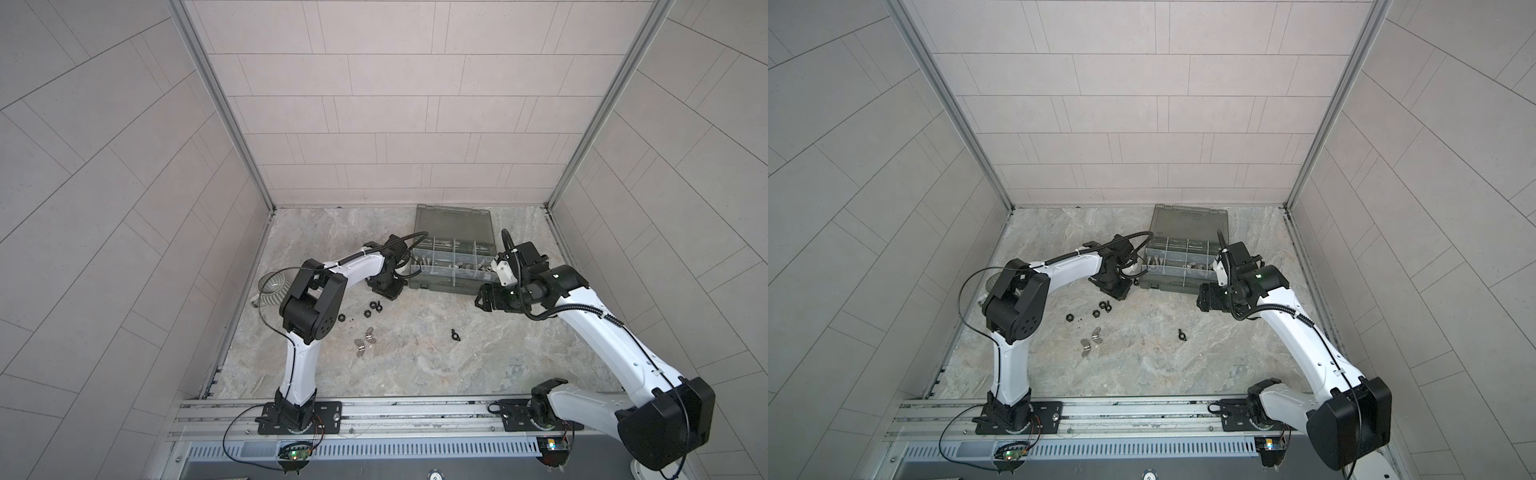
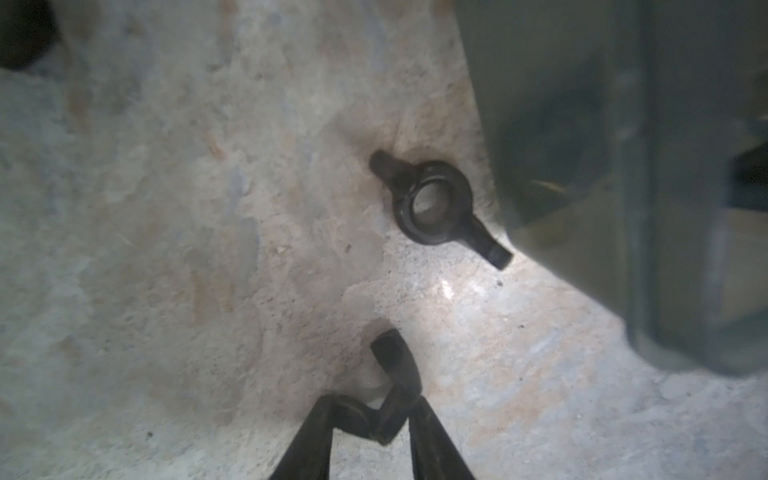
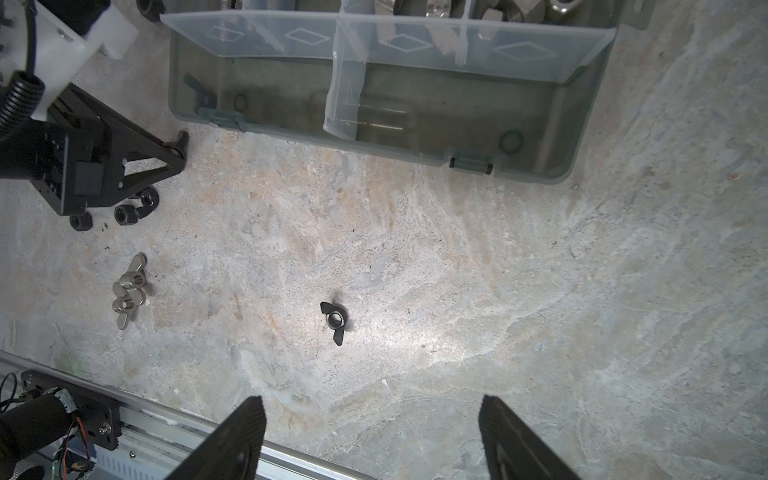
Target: Sort the screws and nuts into containers
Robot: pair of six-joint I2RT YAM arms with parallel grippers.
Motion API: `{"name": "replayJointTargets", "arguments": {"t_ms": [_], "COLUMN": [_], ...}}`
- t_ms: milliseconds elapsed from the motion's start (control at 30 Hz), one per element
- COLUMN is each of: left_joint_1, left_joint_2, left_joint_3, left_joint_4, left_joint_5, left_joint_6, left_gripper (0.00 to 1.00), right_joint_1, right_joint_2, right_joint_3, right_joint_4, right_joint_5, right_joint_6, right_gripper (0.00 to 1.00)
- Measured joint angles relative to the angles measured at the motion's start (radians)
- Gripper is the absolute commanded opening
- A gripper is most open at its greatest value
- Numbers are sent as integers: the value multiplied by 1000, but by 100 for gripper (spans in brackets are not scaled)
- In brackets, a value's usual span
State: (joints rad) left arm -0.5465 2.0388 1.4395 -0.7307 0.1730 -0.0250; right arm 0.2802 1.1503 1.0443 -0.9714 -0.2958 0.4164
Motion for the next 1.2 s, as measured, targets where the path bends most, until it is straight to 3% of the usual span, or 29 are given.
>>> {"name": "replayJointTargets", "arguments": {"t_ms": [433, 867, 1200], "left_joint_1": [-34, -48, -50], "left_joint_2": [28, 46, 45], "left_joint_3": [44, 79, 81], "left_joint_4": [-8, -43, -78], "left_joint_5": [2, -8, -18], "left_joint_6": [0, 0, 7], "left_gripper": [36, 26, 25], "right_joint_1": [-31, -70, -78], "right_joint_2": [-63, -70, -70], "right_joint_3": [-35, -35, -37], "right_joint_4": [-32, -47, -46], "right_joint_5": [-11, -19, -36], "right_joint_6": [-18, -44, -47], "right_gripper": [82, 82, 82]}}
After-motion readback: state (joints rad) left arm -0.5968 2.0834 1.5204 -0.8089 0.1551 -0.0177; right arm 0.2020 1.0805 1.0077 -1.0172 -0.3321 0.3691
